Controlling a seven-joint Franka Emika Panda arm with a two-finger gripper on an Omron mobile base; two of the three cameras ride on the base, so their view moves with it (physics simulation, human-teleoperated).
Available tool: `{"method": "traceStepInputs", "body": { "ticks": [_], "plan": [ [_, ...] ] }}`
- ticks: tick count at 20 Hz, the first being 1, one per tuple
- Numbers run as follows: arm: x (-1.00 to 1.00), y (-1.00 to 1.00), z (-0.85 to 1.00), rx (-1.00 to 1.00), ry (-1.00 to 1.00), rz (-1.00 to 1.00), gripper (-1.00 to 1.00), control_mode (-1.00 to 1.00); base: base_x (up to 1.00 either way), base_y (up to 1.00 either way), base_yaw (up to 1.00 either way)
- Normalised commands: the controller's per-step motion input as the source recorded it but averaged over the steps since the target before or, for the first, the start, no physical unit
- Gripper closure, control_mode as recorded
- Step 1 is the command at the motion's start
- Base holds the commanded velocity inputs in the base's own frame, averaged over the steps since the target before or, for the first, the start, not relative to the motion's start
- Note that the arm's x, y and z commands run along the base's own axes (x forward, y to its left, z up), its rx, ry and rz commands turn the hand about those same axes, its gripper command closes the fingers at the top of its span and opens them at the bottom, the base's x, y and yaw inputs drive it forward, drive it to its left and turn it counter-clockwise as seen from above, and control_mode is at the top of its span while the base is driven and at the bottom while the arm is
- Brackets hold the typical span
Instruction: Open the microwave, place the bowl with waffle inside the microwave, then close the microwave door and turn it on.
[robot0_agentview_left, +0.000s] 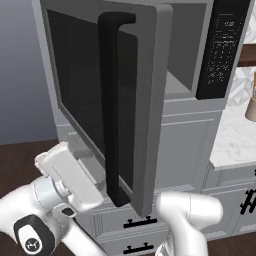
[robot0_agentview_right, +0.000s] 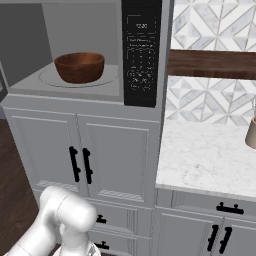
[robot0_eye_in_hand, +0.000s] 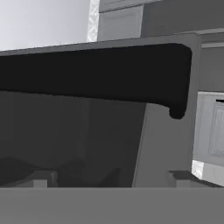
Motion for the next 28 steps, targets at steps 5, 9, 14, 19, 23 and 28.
{"method": "traceStepInputs", "body": {
  "ticks": [5, 9, 14, 19, 23, 28],
  "plan": [
    [0.0, -0.87, 0.0, 0.26, -0.21, 0.19, -1.0, -1.0, 0.0, 0.0, 0.0],
    [0.01, -0.86, 0.0, 0.26, -0.14, 0.21, -1.0, -1.0, 0.0, 0.0, 0.0],
    [0.12, -0.8, 0.0, 0.25, -0.12, 0.21, -1.0, -1.0, 0.0, 0.0, 0.0],
    [0.24, -0.7, 0.0, 0.23, -0.07, 0.22, -1.0, -1.0, 0.0, 0.0, 0.0],
    [0.38, -0.61, 0.0, 0.19, -0.02, 0.29, -1.0, -1.0, 0.0, 0.0, 0.0],
    [0.52, -0.62, 0.0, 0.21, 0.0, 0.37, -1.0, -1.0, 0.0, 0.0, 0.0]
  ]
}}
